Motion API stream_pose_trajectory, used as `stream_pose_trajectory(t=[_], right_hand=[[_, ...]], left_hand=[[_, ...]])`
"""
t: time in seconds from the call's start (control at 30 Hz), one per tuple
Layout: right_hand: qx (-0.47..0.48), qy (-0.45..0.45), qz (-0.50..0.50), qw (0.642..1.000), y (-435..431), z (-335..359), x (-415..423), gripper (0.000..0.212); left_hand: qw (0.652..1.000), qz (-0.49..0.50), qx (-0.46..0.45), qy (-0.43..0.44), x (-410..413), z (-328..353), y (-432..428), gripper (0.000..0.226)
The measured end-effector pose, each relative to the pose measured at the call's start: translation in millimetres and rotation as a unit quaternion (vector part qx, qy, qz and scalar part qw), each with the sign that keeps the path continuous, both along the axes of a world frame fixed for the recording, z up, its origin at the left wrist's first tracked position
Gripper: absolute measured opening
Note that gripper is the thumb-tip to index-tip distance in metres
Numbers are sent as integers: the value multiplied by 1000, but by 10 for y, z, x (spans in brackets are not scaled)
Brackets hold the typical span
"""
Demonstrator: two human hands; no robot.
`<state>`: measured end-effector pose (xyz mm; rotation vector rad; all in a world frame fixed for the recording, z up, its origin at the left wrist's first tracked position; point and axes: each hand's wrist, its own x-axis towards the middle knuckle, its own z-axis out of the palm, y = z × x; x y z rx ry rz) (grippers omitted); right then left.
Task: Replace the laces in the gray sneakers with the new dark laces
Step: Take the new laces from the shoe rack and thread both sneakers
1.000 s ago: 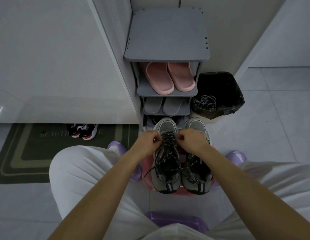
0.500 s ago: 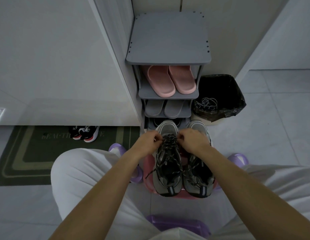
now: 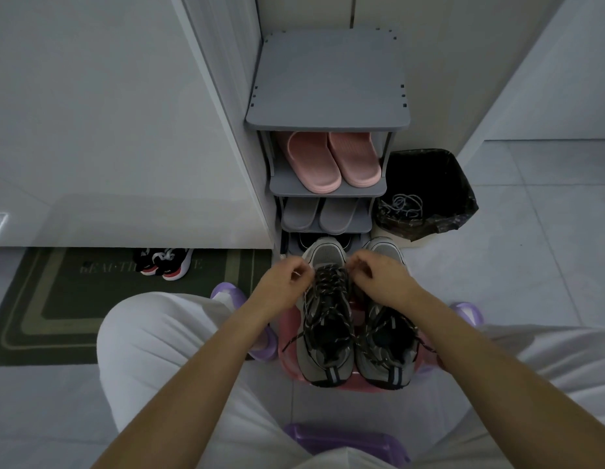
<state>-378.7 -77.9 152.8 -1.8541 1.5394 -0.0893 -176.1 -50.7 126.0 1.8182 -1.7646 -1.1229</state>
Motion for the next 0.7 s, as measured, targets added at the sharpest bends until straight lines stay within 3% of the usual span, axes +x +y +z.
stream_pose_trajectory(t=[0.1, 0.2, 0.7], right_hand=[[2, 21, 77, 997, 77, 34, 8, 29], [3, 44, 108, 993, 103, 49, 93, 38], [-55, 131, 158, 977, 118, 63, -2, 36]], left_hand=[[997, -77, 4, 20, -31, 6, 76, 8], [992, -129, 5, -14, -53, -58, 72, 29], [984, -137, 23, -113, 48, -109, 84, 53]])
